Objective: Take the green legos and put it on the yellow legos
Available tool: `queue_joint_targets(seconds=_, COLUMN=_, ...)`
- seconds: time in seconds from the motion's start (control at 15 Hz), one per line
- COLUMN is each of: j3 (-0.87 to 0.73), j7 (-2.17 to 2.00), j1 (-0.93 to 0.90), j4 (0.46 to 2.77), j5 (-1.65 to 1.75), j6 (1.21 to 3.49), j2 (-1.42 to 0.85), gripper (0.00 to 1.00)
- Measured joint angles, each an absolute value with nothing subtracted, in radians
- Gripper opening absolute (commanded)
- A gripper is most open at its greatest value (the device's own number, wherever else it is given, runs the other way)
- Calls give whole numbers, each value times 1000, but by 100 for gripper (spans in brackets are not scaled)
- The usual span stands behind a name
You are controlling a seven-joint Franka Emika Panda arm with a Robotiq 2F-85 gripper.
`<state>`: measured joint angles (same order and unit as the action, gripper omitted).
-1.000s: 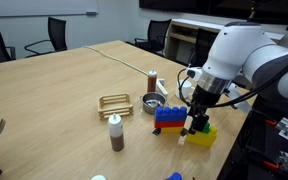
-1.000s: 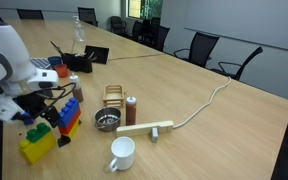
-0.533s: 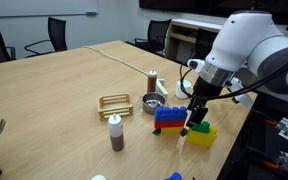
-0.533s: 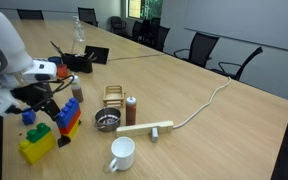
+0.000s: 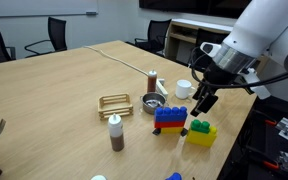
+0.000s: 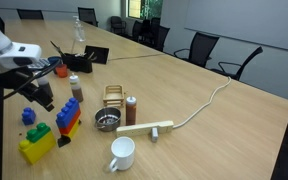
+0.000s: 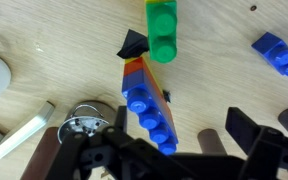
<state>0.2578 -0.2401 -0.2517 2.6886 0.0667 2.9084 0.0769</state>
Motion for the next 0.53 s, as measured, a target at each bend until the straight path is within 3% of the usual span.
queue_joint_targets(seconds=0.53, j3=272, j7=-239, j1=-278, j4=2738, j5=52, j6=2943, j2=130, gripper=100)
